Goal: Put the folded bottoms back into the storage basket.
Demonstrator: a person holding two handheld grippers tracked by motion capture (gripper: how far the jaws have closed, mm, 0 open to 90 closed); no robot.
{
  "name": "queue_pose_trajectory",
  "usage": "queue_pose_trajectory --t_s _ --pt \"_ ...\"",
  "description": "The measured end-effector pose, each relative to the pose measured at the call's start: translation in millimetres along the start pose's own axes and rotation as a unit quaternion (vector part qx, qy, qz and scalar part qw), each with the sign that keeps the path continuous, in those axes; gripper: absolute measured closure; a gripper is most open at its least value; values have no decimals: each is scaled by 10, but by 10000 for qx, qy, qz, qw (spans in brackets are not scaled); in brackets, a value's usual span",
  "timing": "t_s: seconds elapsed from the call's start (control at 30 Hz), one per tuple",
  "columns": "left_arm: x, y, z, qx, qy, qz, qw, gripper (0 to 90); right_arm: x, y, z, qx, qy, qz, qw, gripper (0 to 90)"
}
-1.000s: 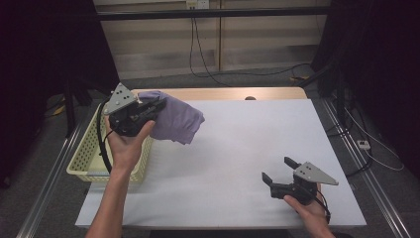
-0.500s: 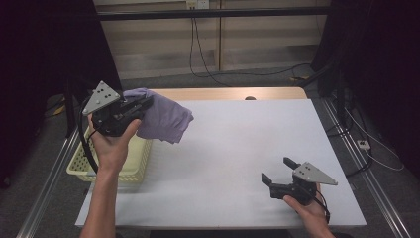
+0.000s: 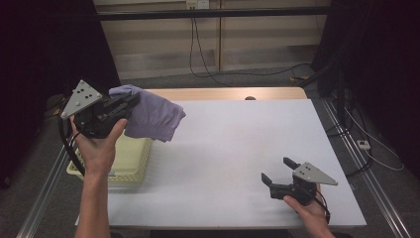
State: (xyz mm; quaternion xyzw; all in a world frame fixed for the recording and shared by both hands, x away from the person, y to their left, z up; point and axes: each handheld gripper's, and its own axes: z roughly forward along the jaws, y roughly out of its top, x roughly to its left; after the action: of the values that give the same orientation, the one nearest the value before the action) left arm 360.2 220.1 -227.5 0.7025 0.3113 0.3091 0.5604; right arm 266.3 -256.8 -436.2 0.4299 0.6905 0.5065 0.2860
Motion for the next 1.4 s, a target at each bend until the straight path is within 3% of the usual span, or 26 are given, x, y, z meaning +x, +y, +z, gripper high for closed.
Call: queue_pose_trajectory --t_s 0.43,0.73,1.2,1.4 --pt "192 15 -243 -135 262 -135 9995 858 1 0 2 5 2 -9 10000 60" --pt "421 -23 -473 -175 496 -325 9981 858 2 0 13 18 -11 -17 10000 60" --pt "649 -208 -413 177 751 -633 9950 858 11 -1 25 25 10 -42 10000 61" --pt "760 -319 -341 415 705 -831 9932 857 6 1 17 16 -5 -52 10000 61"
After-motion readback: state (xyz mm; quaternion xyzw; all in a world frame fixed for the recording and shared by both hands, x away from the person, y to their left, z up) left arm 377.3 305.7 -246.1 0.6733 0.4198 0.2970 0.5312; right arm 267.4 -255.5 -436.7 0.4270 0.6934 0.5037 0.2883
